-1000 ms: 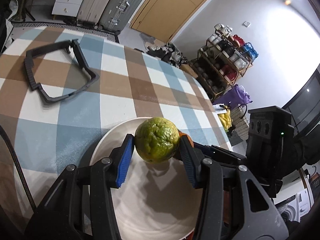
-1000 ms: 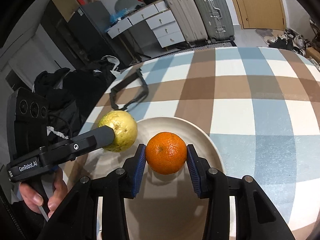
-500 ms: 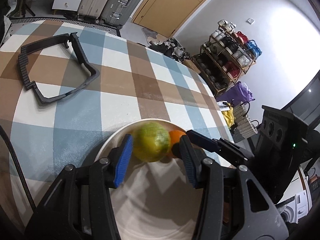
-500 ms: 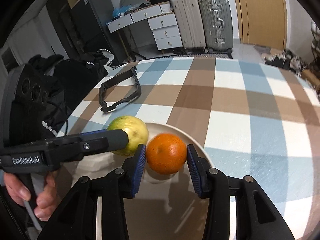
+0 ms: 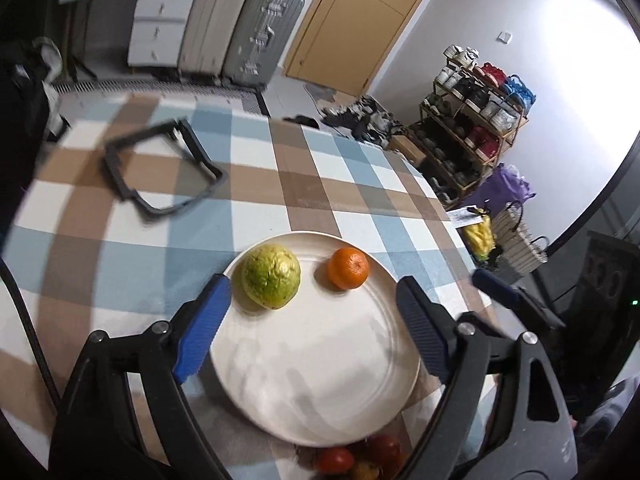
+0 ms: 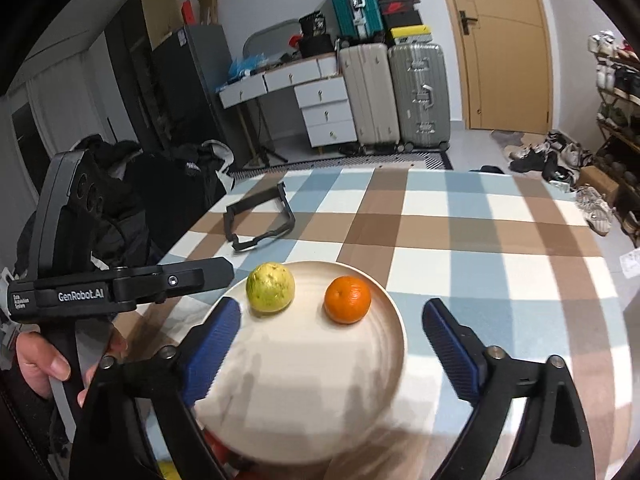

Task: Organize fruits
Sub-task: 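Move both grippers back toward the remaining fruit cluster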

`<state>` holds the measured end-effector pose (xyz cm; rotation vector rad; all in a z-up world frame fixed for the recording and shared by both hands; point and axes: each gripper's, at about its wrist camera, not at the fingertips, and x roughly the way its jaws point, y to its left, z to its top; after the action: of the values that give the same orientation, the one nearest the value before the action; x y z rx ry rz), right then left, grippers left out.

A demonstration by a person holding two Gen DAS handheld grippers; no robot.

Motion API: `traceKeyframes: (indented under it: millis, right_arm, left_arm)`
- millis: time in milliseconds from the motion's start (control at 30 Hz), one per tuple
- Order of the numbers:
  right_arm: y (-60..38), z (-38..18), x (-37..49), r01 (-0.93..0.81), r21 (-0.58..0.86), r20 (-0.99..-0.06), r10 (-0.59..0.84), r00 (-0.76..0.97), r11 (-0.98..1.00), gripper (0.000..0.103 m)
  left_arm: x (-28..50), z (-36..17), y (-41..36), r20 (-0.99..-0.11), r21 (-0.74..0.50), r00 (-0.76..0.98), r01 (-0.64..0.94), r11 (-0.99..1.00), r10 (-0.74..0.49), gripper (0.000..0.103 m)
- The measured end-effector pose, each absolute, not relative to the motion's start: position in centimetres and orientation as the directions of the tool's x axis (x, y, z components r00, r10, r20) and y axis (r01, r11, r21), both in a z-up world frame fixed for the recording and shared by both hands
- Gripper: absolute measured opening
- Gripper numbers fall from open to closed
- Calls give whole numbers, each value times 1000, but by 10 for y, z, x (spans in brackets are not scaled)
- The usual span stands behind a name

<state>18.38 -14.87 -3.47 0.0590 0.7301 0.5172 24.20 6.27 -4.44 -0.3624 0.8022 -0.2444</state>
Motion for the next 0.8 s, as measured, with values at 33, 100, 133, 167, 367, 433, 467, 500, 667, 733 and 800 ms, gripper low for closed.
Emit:
traceKeyframes:
  millis: [33,100,133,167,367,433,467,500,667,733,800]
  right_arm:
    - [-151,-32,178,-425,229,-613,469,636,876,101]
    - [-161,-21,159,-411,241,-578,470,667,879,102]
    - [-164,-17,152,-405,247,-567,470,676,880,102]
    - [-167,-13,143,-399,252,-557,469,685,882,102]
    - [-178,7,100,-383,260,-495,463,735,886,103]
    - [-179,12,89,-386,256,-476,463,748,886,103]
    - [-180,16,79,-388,250,-460,462,758,887,103]
    - [-180,18,74,-389,247,-453,461,763,888,103]
    - [-181,24,44,-393,235,-421,458,783,889,103]
    - [-182,23,35,-392,235,-420,457,784,889,103]
    - [-182,20,26,-382,230,-427,446,787,895,103]
  left_arm:
    - [233,-37,61,-649,-387,685,77,919,-331,84]
    - [214,-24,56,-638,-348,708,86,934,-303,84]
    - [203,-17,53,-631,-319,723,88,944,-280,84]
    - [195,-13,51,-627,-303,731,91,949,-271,88]
    - [141,17,38,-581,-215,787,96,972,-206,102]
    - [126,23,34,-571,-196,798,95,976,-192,102]
    - [118,26,32,-567,-187,802,96,978,-187,102]
    - [111,29,30,-565,-176,805,95,980,-180,102]
    - [74,38,23,-553,-145,819,88,986,-154,102]
    - [60,38,22,-553,-150,819,86,985,-156,102]
    - [51,36,22,-554,-149,819,81,986,-151,102]
